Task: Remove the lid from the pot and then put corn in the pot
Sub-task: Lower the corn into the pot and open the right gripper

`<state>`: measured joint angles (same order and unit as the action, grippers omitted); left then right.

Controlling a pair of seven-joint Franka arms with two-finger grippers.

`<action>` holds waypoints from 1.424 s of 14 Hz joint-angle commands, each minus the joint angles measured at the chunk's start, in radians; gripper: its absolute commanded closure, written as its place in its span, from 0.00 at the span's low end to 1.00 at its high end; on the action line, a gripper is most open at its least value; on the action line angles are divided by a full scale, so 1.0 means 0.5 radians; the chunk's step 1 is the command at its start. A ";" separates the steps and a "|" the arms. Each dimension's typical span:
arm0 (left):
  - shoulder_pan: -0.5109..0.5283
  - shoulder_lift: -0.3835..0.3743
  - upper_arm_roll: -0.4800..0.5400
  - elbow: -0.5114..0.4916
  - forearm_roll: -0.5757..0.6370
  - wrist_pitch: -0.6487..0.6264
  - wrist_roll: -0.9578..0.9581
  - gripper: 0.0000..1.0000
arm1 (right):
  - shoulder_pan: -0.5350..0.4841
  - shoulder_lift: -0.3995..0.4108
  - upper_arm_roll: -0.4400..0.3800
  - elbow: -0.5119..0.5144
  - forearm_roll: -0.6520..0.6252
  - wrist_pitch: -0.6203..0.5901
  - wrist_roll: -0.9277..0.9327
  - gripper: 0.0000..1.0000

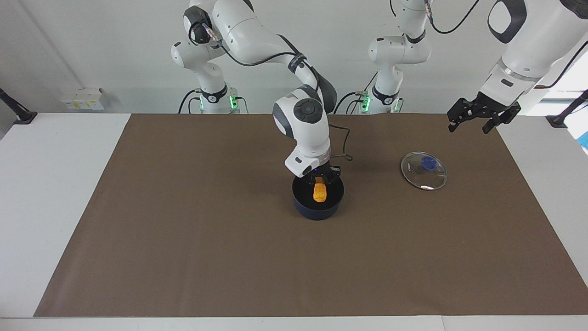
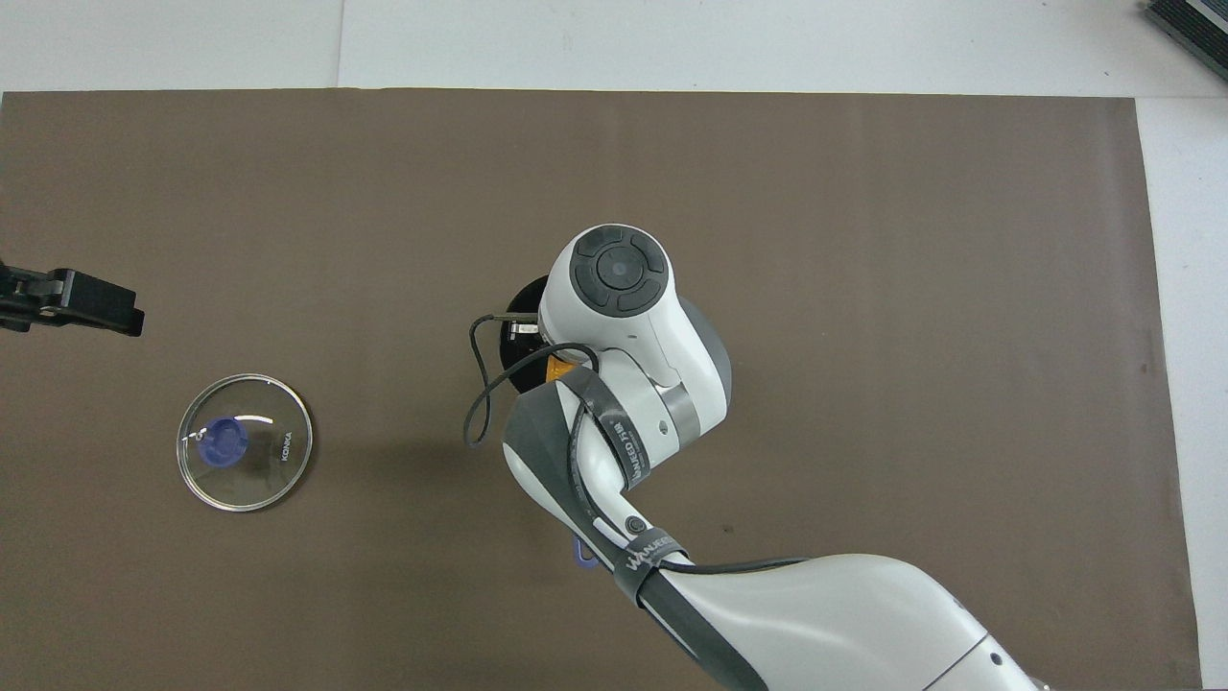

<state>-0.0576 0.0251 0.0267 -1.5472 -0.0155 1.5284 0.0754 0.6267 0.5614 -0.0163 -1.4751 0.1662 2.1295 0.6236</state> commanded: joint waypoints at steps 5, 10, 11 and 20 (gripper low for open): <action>0.023 0.017 -0.001 0.048 0.013 -0.056 0.000 0.00 | -0.023 -0.028 0.017 -0.105 0.051 0.098 -0.075 0.74; 0.029 0.014 0.002 0.048 0.013 -0.056 0.003 0.00 | -0.038 -0.025 0.017 -0.078 0.036 0.094 -0.137 0.00; 0.029 0.014 0.002 0.048 0.013 -0.056 0.003 0.00 | -0.035 -0.025 0.017 -0.066 0.030 0.098 -0.137 0.00; 0.029 0.014 0.002 0.048 0.013 -0.056 0.003 0.00 | -0.265 -0.380 -0.013 -0.044 -0.105 -0.147 -0.183 0.00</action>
<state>-0.0558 0.0251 0.0342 -1.5472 -0.0155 1.5254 0.0748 0.5410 0.4222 -0.0333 -1.4764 0.1511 2.0896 0.5589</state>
